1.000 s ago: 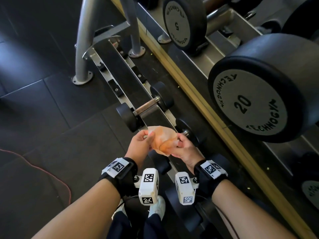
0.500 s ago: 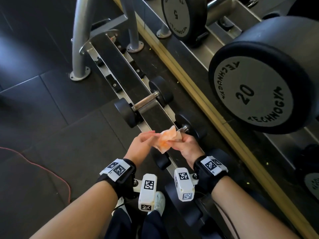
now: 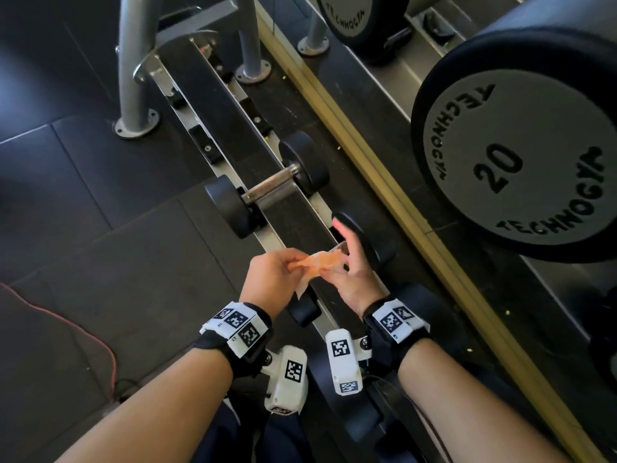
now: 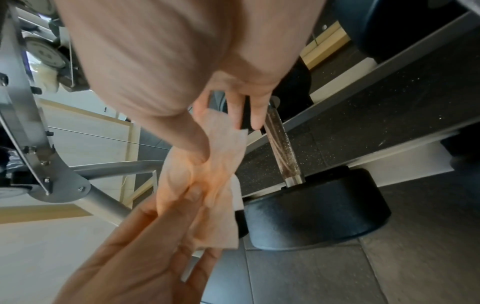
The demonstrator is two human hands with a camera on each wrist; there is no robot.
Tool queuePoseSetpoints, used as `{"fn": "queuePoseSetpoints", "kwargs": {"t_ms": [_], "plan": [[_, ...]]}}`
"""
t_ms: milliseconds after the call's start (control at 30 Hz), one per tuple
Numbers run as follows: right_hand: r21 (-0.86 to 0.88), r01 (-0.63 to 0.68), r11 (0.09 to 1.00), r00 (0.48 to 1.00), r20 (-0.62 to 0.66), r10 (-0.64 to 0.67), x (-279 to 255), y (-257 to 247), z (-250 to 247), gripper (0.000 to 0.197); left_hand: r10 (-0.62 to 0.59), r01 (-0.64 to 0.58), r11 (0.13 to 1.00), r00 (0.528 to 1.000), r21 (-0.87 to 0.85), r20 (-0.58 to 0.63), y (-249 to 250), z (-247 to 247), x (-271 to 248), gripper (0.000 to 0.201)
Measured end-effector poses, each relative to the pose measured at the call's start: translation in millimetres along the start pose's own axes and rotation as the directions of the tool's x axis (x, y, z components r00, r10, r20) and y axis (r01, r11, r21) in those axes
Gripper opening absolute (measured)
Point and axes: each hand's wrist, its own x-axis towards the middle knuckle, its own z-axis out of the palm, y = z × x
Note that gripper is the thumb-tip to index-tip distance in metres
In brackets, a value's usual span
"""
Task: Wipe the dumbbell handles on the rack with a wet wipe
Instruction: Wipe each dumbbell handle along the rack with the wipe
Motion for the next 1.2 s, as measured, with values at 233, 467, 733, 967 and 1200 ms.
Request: {"fn": "queuePoseSetpoints", "kwargs": {"t_ms": [233,467,733,967,1200], "plan": [[-0.004,0.018,1.0,0.978,-0.208,-0.018,3.9,-5.5,10.0,0.018,0.038,-0.038,0.999,0.987,0.006,-0.153,-0.2,5.7,7.1,0.022],[0.552,-0.163,0.818,0.917,-0.221,0.331,15.3,-2.4,9.7,0.012,0.011,-0.008,0.971,1.0,-0.238,0.014,1.5,15.5,1.3,0.02],[0.546,-0.383,0.745,0.906,0.066,0.418,26.5,14.4,-9.9,0.027,-0.1,0.212,0.926,0.935,-0.311,0.341,0.8,9.8,11.5,0.045],[0.198,-0.285,0.938,0.948,-0.087,0.306,35.1,40.7,-22.2,0.026,-0.144,0.138,0.989,0.969,0.044,0.199,-36.7,8.5,8.4,0.046],[-0.551,0.025,0.834,0.995,-0.063,-0.072,66.9,35.1,-39.9,0.007,-0.176,0.17,0.978,0.984,0.117,0.042,-70.3,9.4,10.0,0.064]]}}
